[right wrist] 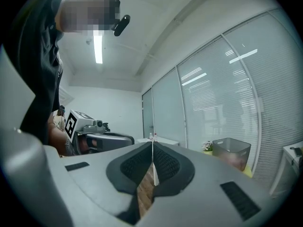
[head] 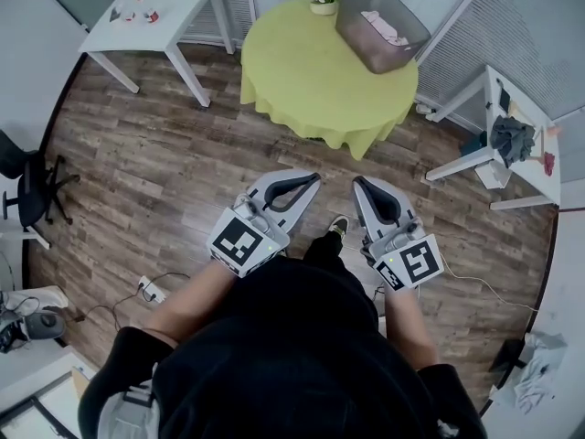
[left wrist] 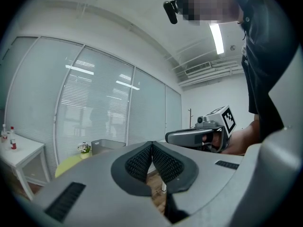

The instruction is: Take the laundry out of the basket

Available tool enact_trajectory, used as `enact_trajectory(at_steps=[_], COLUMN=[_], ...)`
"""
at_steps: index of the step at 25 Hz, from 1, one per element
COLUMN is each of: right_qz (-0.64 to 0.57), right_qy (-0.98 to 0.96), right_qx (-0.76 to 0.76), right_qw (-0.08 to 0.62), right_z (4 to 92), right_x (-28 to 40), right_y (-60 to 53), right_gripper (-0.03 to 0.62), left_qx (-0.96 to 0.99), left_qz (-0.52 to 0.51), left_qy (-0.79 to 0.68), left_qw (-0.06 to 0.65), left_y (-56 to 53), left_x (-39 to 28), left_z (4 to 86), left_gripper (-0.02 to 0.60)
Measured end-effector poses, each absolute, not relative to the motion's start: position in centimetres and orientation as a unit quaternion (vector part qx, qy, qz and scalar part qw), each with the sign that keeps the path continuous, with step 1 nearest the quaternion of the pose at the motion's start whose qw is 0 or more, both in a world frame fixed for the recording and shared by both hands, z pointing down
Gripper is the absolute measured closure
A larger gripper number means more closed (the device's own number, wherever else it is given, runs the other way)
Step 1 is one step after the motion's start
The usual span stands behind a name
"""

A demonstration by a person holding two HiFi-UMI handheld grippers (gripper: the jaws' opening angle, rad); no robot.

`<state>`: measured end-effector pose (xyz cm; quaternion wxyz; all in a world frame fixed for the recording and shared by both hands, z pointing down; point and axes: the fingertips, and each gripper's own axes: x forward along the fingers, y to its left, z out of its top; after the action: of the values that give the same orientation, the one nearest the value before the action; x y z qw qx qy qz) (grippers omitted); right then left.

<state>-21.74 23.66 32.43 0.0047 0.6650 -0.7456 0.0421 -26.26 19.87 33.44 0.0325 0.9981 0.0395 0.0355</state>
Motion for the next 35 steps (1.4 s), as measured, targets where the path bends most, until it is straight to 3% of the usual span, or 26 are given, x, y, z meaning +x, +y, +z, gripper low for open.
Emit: enact_trajectory(at_steps=[20,35], right_qz=[0.049,0.047], right_qy=[-0.772,-0.785], right_qx=[0.633,0.618], right_qw=[-0.003,-0.02], right_z=[33.2,33.0], right_x=[-5.0,3.1], right_y=[21.6,21.8], right_gripper=[0.569,0.569], left_qx=[0.999,0.998], left_qz=[0.049,0.056], left_qy=[0.0,-0.011], left_qw=[0.019,0.016], left_y=[18.8,19.9], left_x=[-9.8,-0.8], left_z=[33.2,33.4], left_gripper=[0.571,0.571])
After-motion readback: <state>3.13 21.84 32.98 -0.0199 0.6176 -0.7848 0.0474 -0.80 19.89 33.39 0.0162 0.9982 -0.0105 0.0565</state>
